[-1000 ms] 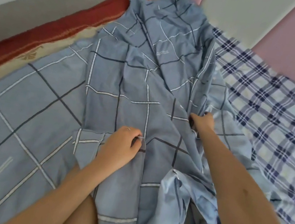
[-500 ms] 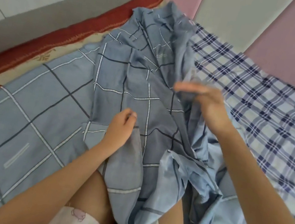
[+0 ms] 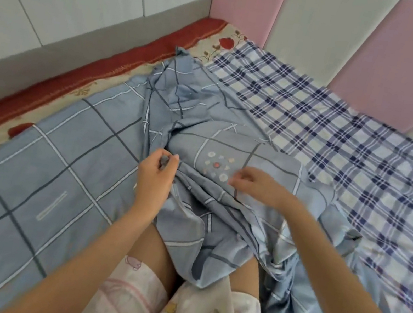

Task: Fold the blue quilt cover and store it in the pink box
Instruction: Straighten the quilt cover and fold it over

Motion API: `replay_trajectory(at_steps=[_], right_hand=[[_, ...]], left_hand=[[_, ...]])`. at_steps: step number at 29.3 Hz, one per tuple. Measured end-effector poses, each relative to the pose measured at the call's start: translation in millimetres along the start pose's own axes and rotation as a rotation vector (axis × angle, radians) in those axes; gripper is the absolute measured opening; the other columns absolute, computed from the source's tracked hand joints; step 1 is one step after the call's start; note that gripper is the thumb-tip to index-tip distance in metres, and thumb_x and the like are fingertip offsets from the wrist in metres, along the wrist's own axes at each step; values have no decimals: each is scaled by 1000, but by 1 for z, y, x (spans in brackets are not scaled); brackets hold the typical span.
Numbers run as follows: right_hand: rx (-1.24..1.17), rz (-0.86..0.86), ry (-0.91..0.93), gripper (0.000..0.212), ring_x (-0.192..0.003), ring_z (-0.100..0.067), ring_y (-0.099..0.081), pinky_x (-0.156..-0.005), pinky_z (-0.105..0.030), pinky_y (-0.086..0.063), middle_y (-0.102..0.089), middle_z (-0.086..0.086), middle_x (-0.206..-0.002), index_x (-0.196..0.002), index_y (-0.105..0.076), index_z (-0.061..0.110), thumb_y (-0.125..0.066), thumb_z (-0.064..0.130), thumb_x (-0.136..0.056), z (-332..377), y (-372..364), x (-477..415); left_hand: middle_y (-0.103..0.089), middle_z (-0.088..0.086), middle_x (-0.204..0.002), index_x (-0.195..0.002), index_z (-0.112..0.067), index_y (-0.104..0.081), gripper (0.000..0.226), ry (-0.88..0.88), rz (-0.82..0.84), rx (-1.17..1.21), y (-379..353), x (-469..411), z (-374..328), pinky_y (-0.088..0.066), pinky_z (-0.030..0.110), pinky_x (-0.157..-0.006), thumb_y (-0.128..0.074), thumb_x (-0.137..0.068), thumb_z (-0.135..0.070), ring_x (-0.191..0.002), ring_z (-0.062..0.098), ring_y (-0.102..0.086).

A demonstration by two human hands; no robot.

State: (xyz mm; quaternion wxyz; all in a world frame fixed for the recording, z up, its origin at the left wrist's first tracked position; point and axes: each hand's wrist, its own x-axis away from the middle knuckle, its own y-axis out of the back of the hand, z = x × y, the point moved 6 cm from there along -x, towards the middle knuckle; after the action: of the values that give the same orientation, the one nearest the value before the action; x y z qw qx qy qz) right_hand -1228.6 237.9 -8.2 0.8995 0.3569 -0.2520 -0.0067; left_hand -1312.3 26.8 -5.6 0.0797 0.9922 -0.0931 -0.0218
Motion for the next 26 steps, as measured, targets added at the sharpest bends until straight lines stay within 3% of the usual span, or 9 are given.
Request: replay_trajectory(at_steps=[4, 7, 9, 13, 16, 20, 22, 24, 26], right_hand=[[238, -36, 42, 61, -115, -27, -51, -96, -34, -40, -51, -11, -129, -135, -44, 11, -66, 39, -86, 34, -55, -44], [430, -29, -46, 45, -112, -34, -54, -90, -38, -44, -56, -17, -122, -120, -56, 8, -68, 32, -84, 30, -81, -65], [316, -150, -34, 26, -107, -33, -58, -85, -32, -45, -63, -18, -114, -109, -66, 7, -60, 13, -85, 34, -66, -67], [-111, -475, 229, 42, -79, -19, -56, -70, -21, -38, -58, -7, -85, -114, -69, 10, -45, -9, -85, 68, 3, -18], [-331, -82, 494, 42, -58, 1, -47, -62, -10, -36, -60, 14, -67, -115, -64, 5, -45, -16, -85, 101, 21, 51], [1, 679, 315, 37, -82, -6, -66, -76, -22, -50, -72, 12, -86, -112, -69, 10, -49, -7, -85, 70, -11, 107], [242, 682, 128, 31, -98, -28, -63, -91, -41, -50, -70, -7, -110, -117, -68, 19, -54, 20, -89, 29, -21, 103], [447, 574, -28, 46, -113, -19, -55, -98, -31, -41, -57, -6, -133, -133, -54, 21, -55, 42, -92, 8, -21, 93], [301, 411, -81, 65, -132, -17, -40, -110, -31, -30, -40, 1, -147, -145, -37, 20, -54, 51, -91, 13, -12, 81]], left_hand=[[-29, -7, -52, -65, -5, -40, 33, -3, -53, 3, 14, 11, -6, -33, 27, -53, -54, -93, -13, -49, 7, -28], [-26, -8, -51, -61, -12, -33, 38, -12, -66, -7, 28, 15, -6, -25, 19, -47, -53, -93, -10, -46, 5, -26], [-26, -7, -52, -61, -14, -31, 39, -15, -67, -28, 38, 17, -8, -25, 15, -46, -53, -93, -8, -45, 4, -28], [-29, -2, -56, -61, -15, -30, 40, -16, -96, -39, 44, 14, -13, -30, 12, -47, -53, -93, -8, -45, 2, -34], [-32, -2, -58, -64, -16, -37, 34, -1, -76, -40, 38, 8, -15, -31, 13, -48, -54, -93, -12, -46, 2, -36], [-45, -3, -64, -78, -13, -51, 15, 15, -72, -39, 28, 10, -11, -35, 12, -53, -56, -93, -14, -52, -1, -44], [-50, -5, -69, -85, -9, -53, 9, 5, -75, -67, 24, 19, -12, -37, 12, -54, -55, -92, -15, -57, -2, -48], [-48, -5, -68, -86, -8, -52, 11, 5, -77, -62, 24, 28, -12, -36, 11, -53, -52, -94, -15, -56, -4, -47], [-42, -5, -63, -80, -12, -50, 15, 53, -91, 15, 26, 33, -11, -35, 16, -54, -48, -95, -15, -51, -2, -43]])
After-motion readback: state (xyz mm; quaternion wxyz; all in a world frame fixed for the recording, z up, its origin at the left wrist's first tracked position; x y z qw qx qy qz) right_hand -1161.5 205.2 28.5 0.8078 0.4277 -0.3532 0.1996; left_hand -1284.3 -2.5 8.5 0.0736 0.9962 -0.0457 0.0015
